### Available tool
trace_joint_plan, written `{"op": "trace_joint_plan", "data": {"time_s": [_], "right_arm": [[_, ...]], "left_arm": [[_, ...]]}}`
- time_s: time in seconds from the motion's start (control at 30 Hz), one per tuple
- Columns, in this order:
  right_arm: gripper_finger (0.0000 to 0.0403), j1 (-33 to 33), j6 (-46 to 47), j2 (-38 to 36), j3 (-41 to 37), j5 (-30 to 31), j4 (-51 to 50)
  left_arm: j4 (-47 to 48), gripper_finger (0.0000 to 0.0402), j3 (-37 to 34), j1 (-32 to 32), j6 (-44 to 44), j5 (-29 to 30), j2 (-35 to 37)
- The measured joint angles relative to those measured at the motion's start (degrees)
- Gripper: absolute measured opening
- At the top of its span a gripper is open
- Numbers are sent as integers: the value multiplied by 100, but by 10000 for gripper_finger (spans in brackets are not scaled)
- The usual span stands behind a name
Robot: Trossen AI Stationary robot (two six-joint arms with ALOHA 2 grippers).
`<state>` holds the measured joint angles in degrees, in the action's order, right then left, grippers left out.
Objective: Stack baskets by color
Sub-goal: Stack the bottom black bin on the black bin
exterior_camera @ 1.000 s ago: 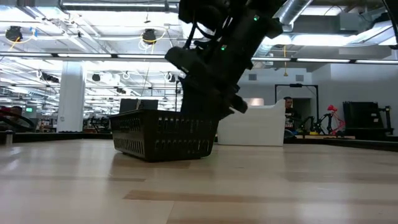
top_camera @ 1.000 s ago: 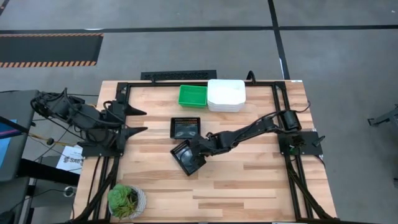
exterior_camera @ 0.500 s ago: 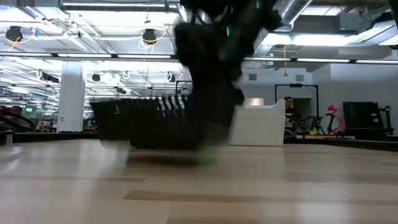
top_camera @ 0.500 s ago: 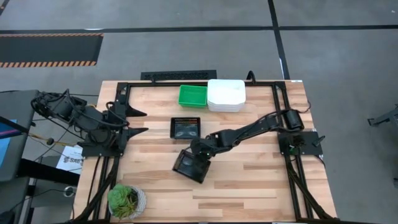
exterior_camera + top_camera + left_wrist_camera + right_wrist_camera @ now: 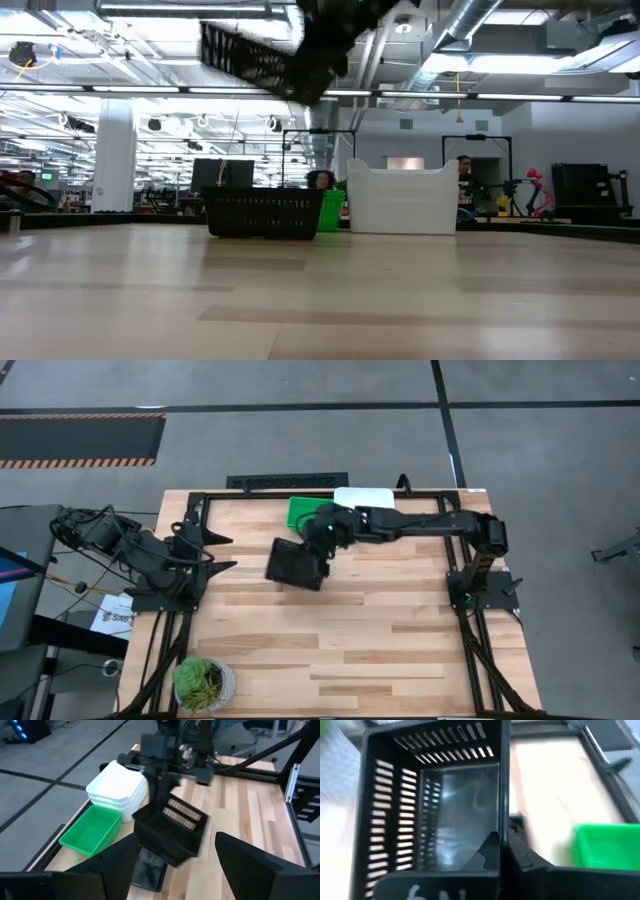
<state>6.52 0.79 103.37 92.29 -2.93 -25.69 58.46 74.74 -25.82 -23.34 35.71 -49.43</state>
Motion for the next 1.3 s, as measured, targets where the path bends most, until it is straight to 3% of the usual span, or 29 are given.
{"op": "trace_joint_plan", "data": {"time_s": [0.13, 0.4, 0.63, 0.83, 1.07, 1.3], "right_arm": [[7, 324, -995, 263, -9, -19, -39], [21, 797, -1620, 954, -20, -583, -130], [7, 986, -1902, 1036, -13, -812, -30], [24, 1075, -1915, 1036, -44, -1083, -51], [10, 1060, -2066, 1034, -168, -1091, -121], [25, 1064, -2082, 1034, -168, -1085, -241]], "left_arm": [[126, 256, 0, 0, -9, 95, -3], [155, 256, 0, 0, 6, 333, -2], [234, 256, 0, 0, 14, 519, -2], [249, 256, 0, 0, 12, 570, -2], [253, 256, 0, 0, 10, 570, -2], [254, 256, 0, 0, 4, 568, -2]]}}
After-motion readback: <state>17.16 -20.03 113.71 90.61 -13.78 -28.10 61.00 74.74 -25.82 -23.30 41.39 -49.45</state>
